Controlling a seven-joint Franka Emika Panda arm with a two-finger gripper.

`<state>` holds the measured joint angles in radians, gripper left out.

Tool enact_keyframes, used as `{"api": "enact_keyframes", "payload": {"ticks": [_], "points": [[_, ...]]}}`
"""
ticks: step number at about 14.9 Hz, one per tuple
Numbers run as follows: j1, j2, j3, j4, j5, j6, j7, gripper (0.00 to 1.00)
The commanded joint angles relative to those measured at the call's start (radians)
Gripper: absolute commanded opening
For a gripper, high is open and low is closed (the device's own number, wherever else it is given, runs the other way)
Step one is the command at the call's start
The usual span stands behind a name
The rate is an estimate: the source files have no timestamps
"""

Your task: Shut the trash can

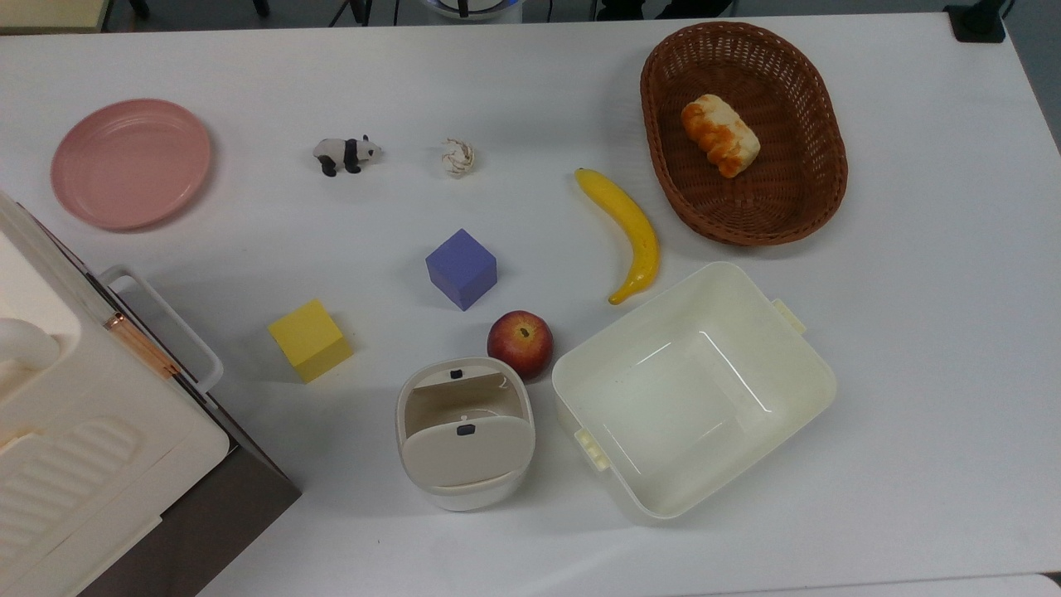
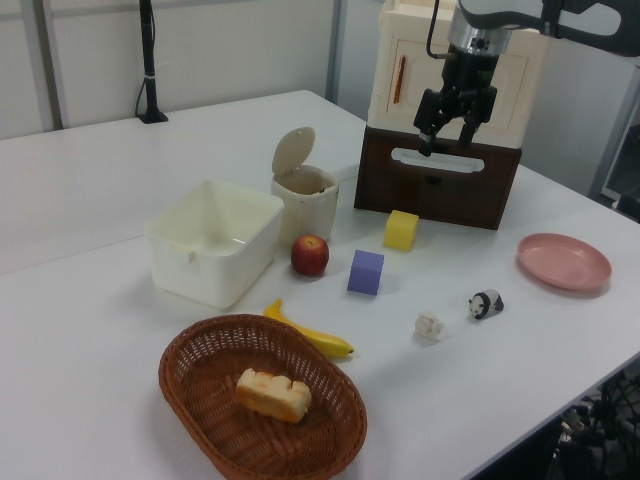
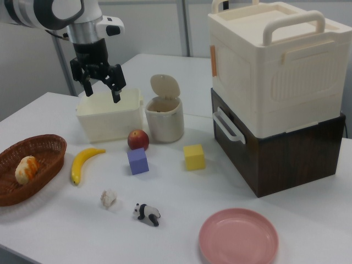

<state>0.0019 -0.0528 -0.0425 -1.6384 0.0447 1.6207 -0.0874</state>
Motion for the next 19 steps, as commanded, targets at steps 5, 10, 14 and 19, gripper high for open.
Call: {"api": "enact_keyframes", "payload": {"ticks": [5, 10, 14, 19], "points": [[0.013, -0.012, 0.010, -0.012, -0.034, -0.070, -0.028, 1.00], [0.010, -0.005, 0.029, -0.024, -0.045, -0.076, -0.063, 1.00], [-0.003, -0.002, 0.029, -0.024, -0.048, -0.058, -0.109, 0.94], [-0.008, 0.014, 0.029, -0.021, -0.032, 0.042, -0.033, 0.03]]}}
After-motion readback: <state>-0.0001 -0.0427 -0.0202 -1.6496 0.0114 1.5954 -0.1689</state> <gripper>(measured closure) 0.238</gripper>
